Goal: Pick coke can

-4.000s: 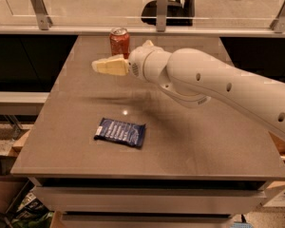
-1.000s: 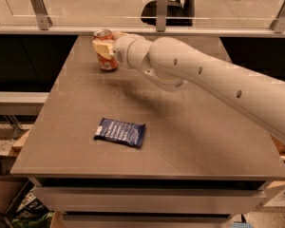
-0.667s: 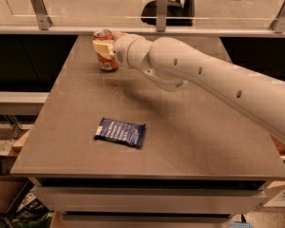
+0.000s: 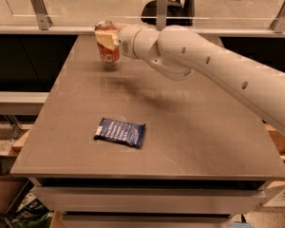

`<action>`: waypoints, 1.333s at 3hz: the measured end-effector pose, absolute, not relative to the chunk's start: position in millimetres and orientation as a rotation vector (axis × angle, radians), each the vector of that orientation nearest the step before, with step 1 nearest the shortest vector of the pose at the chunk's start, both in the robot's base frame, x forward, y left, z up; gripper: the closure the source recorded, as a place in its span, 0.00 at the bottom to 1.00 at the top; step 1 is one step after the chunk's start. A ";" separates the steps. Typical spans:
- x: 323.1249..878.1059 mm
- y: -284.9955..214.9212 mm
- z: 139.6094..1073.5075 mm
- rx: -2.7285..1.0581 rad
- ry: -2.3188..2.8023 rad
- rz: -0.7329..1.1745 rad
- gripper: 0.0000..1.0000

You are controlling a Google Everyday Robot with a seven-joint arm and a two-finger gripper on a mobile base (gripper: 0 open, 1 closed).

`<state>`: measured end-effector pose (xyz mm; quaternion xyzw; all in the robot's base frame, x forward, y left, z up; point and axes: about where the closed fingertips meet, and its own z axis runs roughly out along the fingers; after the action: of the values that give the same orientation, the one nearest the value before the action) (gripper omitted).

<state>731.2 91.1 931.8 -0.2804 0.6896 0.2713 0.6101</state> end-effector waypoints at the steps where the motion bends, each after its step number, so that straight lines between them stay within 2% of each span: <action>1: 737.5 83.5 951.8 -0.662 1.575 0.660 1.00; 4: 729.8 63.0 1019.4 -0.691 1.544 0.646 1.00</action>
Offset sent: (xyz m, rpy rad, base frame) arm 0.0108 -0.0270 0.0698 0.0012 -0.0455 0.0555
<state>729.8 63.0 1019.4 -0.3003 0.6709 0.2805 0.6172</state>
